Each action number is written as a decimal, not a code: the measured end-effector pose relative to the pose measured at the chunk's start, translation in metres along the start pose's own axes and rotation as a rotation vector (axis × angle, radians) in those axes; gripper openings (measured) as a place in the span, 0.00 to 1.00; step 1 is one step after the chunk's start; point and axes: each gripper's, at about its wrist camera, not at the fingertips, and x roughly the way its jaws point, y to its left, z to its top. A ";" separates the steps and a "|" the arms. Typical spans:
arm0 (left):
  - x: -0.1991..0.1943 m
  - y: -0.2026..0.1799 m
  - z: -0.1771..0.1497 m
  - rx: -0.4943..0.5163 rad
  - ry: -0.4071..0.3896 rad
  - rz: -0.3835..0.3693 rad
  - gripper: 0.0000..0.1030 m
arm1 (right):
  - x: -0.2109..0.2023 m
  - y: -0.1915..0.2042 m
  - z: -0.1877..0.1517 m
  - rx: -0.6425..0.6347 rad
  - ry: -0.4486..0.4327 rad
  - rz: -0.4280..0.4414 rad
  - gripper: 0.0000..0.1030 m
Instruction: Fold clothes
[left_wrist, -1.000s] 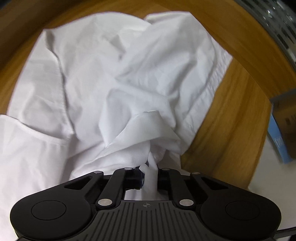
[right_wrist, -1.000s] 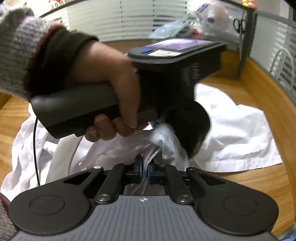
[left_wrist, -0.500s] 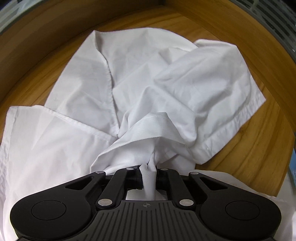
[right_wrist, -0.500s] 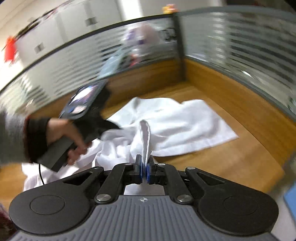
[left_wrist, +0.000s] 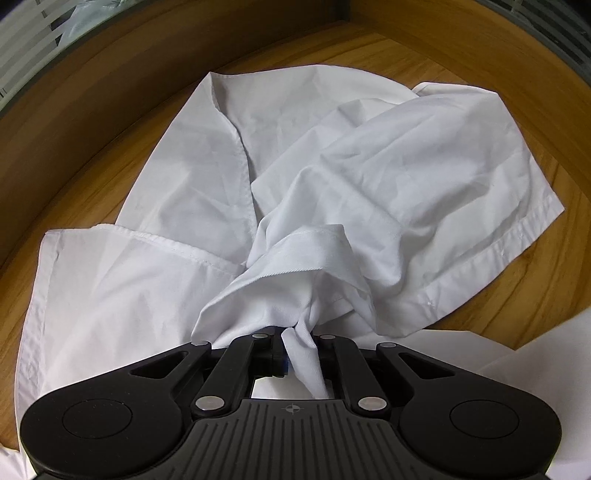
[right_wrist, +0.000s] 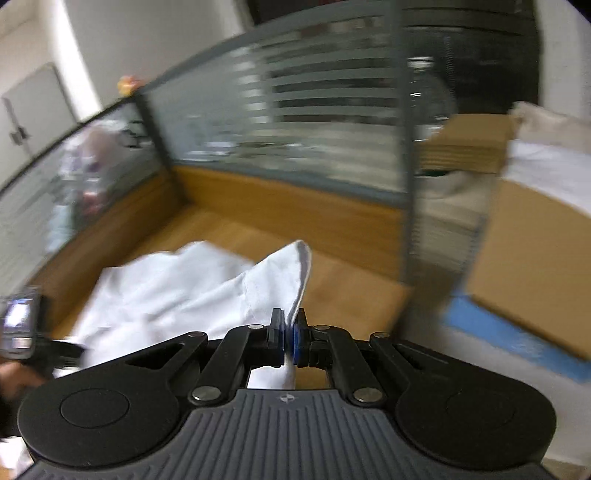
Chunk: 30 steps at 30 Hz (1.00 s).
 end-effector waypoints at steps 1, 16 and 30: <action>0.001 -0.001 0.001 -0.006 -0.001 0.002 0.07 | 0.000 -0.011 0.000 0.005 -0.003 -0.039 0.04; 0.003 -0.002 0.001 -0.035 -0.015 -0.035 0.17 | 0.018 -0.111 -0.016 0.017 0.046 -0.387 0.05; -0.096 0.045 -0.074 -0.116 -0.181 -0.088 0.75 | 0.046 -0.047 -0.002 -0.393 0.157 -0.060 0.86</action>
